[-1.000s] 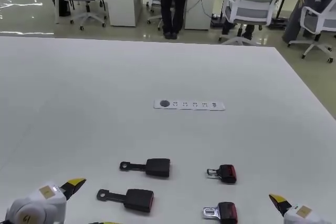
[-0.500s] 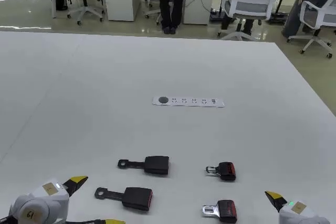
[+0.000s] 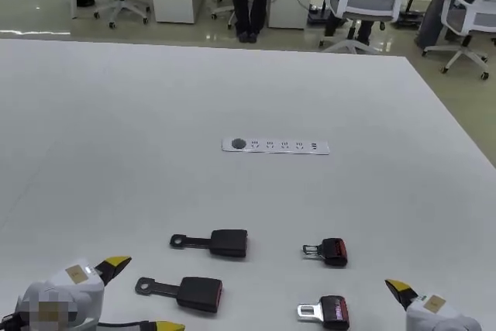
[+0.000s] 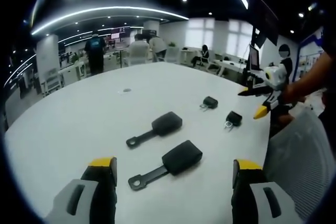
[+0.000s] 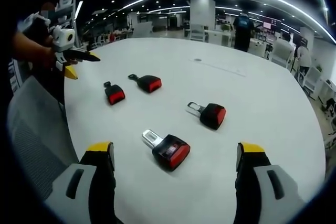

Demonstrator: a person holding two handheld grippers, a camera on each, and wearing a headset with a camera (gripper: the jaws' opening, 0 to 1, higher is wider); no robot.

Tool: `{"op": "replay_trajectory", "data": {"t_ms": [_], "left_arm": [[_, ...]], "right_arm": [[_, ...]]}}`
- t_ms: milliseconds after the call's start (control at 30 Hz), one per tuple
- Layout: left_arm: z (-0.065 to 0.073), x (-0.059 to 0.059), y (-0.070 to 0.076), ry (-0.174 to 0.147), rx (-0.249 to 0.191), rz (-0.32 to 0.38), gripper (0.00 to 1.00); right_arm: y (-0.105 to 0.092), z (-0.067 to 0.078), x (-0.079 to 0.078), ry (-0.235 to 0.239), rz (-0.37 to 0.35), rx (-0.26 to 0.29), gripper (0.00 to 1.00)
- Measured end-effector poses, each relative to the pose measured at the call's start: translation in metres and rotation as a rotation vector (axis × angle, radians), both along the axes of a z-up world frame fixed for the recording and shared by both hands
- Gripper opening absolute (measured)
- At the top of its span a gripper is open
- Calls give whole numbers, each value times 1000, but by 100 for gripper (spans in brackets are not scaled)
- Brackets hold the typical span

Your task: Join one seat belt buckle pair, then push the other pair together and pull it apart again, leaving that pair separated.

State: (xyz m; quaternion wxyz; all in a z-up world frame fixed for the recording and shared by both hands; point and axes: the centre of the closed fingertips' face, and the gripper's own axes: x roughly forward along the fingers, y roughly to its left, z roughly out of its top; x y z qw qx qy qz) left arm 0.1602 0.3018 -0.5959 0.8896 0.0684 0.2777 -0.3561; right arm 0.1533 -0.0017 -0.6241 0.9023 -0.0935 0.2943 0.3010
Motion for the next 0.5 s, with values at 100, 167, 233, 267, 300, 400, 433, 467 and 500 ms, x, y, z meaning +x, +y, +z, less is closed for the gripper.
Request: {"op": "replay_trajectory", "data": {"t_ms": [100,167,233,267,300,400,433,467,500], "left_arm": [[-4,2,2,4,4,-9,93],[-6,3,2,7,6,-13,93],[-7,5,2,9,7,-16,93],[-8,6,2,10,7,-16,93],[-10,7,3,12,5,-17,93],[-13,8,1,17,10,-24,93],[-14,8,1,19,9,-25,93],[-15,8,1,20,9,-26,93],[-16,8,1,17,13,-33,93]], "right_arm": [[1,-2,0,5,6,0,97],[2,-3,2,8,12,-1,97],[3,-4,2,14,19,-5,97],[3,-5,3,18,24,-2,97],[4,-6,3,19,25,0,97],[3,-10,6,23,32,-3,97],[4,-12,7,25,35,-2,97],[4,-12,7,26,38,-4,97],[5,-13,7,29,42,-5,97]]}}
